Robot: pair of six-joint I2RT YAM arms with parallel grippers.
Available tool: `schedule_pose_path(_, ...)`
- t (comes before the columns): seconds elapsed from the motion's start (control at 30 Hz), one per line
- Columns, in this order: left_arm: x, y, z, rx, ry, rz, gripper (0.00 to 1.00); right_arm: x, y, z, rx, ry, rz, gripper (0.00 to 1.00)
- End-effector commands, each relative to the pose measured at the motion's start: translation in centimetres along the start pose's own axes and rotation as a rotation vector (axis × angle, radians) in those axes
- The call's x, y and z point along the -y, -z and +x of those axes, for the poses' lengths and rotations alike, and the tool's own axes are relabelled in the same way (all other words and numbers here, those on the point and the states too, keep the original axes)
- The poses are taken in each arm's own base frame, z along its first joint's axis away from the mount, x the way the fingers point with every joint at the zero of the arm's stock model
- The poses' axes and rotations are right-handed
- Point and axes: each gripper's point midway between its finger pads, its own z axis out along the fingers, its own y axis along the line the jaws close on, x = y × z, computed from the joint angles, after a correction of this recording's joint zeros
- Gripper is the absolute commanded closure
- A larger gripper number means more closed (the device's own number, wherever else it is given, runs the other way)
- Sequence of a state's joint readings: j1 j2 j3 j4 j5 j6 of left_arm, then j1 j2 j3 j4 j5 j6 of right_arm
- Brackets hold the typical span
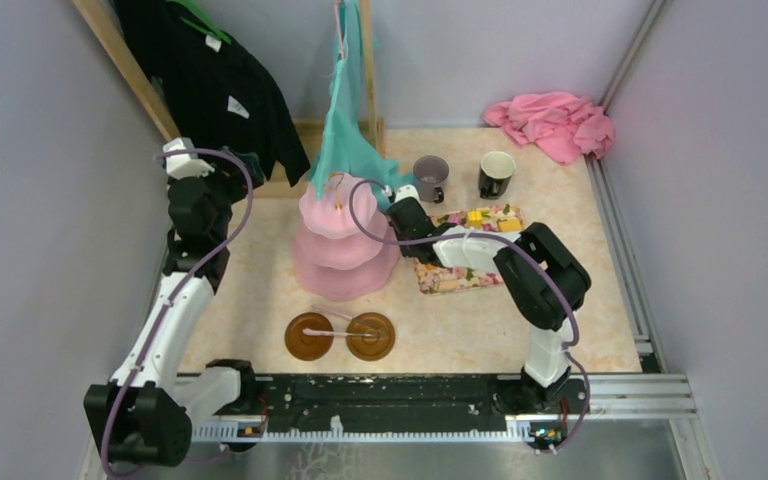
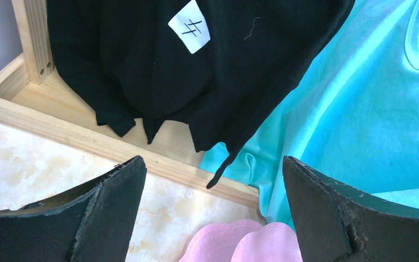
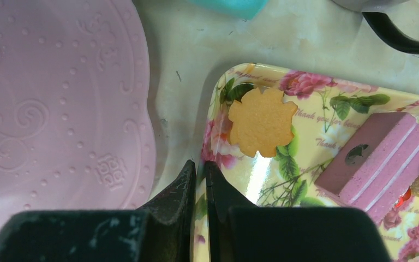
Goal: Serve the afternoon tea
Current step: Move the tray at the center of the board.
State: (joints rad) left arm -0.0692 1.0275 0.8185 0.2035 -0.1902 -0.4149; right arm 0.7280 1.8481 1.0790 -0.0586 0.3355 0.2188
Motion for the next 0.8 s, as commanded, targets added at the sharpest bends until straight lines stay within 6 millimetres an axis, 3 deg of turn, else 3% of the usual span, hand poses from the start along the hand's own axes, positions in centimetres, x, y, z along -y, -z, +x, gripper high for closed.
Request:
schedule_pose_path(0.0, 0.0, -0.3, -0.3, 0.019, 0.005, 0.007, 0.01, -0.2, -0.5, -0.7, -0.005, -0.016, -0.013, 0.95)
schedule_pose_path(0.13, 0.1, -0.5, -0.2, 0.011, 0.004, 0.012, 0.01, -0.2, 0.1, -1.0, 0.006, -0.020, -0.019, 0.76)
schedule_pose_path(0.27, 0.3, -0.5, -0.1, 0.005, 0.006, 0.017, 0.01, 0.0, 1.3, -1.9, 0.034, -0.026, -0.028, 0.64)
schedule_pose_path(0.57, 0.9, -0.3, -0.6, -0.003, 0.017, 0.035, 0.01, 0.3, 4.6, -3.2, 0.087, -0.034, -0.051, 0.52)
schedule_pose_path(0.77, 2.2, -0.1, -0.8, 0.002, 0.008, 0.111, 0.01, 0.2, 9.2, -3.7, 0.171, -0.010, -0.056, 0.51)
